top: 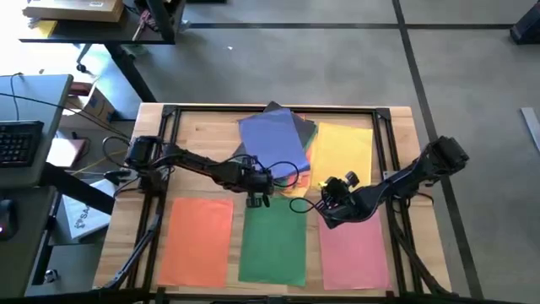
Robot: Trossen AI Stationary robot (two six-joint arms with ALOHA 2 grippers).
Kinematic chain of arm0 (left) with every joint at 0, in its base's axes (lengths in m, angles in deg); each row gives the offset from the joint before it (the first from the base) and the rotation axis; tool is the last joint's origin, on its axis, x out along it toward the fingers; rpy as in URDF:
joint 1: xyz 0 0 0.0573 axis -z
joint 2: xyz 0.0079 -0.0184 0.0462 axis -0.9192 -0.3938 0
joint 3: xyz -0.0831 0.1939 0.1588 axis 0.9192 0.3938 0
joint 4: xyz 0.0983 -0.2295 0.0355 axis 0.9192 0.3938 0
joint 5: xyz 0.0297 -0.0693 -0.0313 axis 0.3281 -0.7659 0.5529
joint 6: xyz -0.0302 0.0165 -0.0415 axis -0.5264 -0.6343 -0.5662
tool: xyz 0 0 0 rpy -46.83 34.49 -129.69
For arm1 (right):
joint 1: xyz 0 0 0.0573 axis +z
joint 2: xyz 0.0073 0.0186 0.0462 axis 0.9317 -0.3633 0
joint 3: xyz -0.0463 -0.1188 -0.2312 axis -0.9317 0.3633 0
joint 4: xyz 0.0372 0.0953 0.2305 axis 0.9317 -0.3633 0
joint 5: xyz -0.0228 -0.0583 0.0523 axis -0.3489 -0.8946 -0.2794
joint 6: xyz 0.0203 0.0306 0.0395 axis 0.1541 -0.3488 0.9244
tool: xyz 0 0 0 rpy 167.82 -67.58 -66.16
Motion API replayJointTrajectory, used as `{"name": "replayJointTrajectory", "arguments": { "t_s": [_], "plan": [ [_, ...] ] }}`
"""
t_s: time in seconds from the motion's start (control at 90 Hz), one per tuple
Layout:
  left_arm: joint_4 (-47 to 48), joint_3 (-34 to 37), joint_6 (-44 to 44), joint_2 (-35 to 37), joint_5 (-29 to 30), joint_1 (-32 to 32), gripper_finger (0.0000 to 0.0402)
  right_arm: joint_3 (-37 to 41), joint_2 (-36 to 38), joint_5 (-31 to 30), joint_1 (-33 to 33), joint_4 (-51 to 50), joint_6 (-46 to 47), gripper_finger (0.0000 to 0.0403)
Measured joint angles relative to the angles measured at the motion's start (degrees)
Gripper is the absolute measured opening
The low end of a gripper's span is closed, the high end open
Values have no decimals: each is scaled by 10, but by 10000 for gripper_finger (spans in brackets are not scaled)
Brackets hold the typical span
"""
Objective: Organize paper
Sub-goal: Move the blue paper to the upper left of the table
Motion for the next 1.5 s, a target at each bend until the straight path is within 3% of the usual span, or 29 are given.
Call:
{"name": "replayJointTrajectory", "arguments": {
  "t_s": [0.267, 0.367, 0.622, 0.833, 0.989, 1.344, 1.5],
  "plan": [
    [18, -2, -6, 52, -4, 0, 1, 0, 0, 0, 0, 1, 0, 108],
    [-1, -2, 10, 43, -32, 0, 8, 0, 0, 0, 0, 1, 0, 108],
    [-43, -2, 102, -21, -74, 0, 81, 0, 0, 0, 0, 3, 0, 108],
    [9, -2, 38, -49, -27, -14, 118, 0, 0, 0, 0, 4, 0, 108],
    [15, -2, 28, -58, -96, -39, 101, 0, 0, -5, 0, 3, 0, 108],
    [11, -2, 29, -64, -112, -57, 9, 0, 0, -3, 0, 6, 0, 108],
    [16, -2, 28, -52, -94, -49, 2, 0, 0, -3, 0, 7, 0, 108]
  ]
}}
